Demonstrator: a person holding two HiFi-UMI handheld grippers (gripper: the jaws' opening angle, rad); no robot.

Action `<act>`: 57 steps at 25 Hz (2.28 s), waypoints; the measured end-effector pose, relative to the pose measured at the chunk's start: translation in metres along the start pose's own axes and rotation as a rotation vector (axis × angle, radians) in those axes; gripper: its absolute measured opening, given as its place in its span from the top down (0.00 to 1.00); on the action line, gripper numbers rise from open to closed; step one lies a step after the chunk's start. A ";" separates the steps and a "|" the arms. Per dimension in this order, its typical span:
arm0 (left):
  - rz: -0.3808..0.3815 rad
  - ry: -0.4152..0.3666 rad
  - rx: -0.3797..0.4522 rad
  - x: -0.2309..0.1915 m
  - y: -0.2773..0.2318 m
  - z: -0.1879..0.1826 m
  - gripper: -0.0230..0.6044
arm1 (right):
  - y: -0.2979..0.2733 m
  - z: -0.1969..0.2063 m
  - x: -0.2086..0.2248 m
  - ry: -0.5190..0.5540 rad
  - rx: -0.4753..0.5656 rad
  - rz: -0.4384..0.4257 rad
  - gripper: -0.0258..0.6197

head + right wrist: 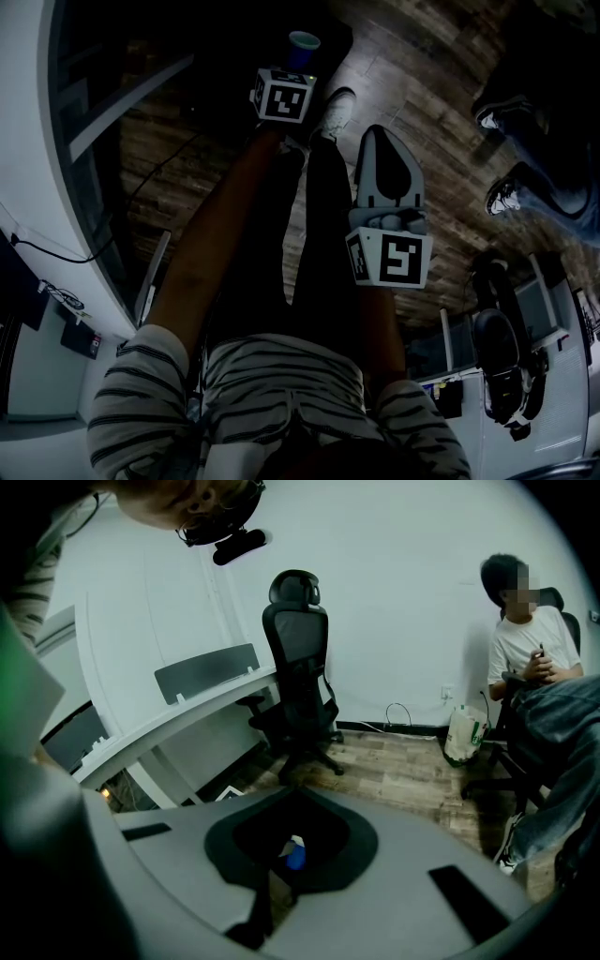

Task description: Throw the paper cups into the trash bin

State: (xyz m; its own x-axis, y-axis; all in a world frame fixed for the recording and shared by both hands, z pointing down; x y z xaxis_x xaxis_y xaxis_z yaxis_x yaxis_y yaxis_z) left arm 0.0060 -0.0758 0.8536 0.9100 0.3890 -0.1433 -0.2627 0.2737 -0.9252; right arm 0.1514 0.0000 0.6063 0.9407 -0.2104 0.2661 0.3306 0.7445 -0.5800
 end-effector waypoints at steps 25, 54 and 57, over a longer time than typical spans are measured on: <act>-0.024 0.071 0.049 0.007 0.035 -0.010 0.61 | 0.006 -0.013 0.006 -0.003 0.020 0.006 0.95; -0.085 0.098 0.263 0.019 0.167 -0.066 0.93 | 0.040 -0.086 -0.023 0.086 0.102 -0.055 0.94; -0.081 0.097 0.295 0.024 0.194 -0.071 0.93 | 0.050 -0.098 -0.030 0.088 0.110 -0.058 0.94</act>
State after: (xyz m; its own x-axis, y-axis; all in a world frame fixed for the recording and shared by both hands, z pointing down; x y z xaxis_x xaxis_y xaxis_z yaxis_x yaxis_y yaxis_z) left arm -0.0010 -0.0754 0.6456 0.9544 0.2738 -0.1190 -0.2568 0.5496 -0.7950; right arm 0.1475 -0.0186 0.4942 0.9248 -0.3062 0.2259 0.3791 0.7931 -0.4767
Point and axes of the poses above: the fingertips, and each gripper's own axes: y backward along the fingers, x to its right, z out of its underside, the point moved 6 cm from there along y, backward along the fingers, and after that the axes turned 2 degrees about -z, right-handed, at the moved point
